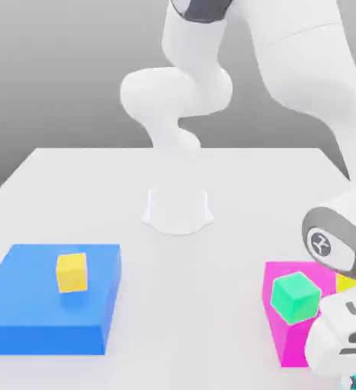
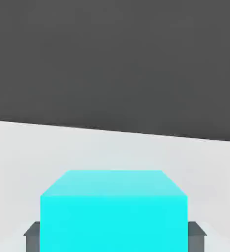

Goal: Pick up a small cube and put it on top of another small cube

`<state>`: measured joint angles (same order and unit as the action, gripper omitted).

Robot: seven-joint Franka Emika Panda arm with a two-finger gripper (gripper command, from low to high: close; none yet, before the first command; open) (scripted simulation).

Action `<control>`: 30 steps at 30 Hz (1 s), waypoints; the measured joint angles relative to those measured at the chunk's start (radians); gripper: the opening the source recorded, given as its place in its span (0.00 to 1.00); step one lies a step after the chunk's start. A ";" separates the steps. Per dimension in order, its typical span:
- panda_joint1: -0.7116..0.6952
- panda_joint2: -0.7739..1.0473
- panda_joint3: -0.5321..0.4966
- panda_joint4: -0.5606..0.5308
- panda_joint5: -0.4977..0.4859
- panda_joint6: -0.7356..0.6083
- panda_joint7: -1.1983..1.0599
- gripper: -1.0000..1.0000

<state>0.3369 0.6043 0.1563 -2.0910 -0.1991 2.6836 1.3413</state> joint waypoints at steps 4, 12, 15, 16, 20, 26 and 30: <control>-0.019 -0.101 0.025 -0.023 0.030 -0.078 -0.021 0.00; -0.109 -0.395 0.087 -0.181 0.216 -0.196 -0.142 0.00; -0.124 -0.506 0.086 -0.247 0.260 -0.237 -0.171 0.00; -0.129 -0.542 0.085 -0.269 0.269 -0.250 -0.175 0.00; -0.140 -0.680 0.074 -0.358 0.269 -0.300 -0.171 0.00; -0.150 -0.630 0.071 -0.446 0.210 -0.171 -0.124 0.00; -0.149 -0.614 0.069 -0.451 0.205 -0.150 -0.120 1.00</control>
<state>0.1881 -0.0100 0.2249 -2.5424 0.0063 2.5336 1.2211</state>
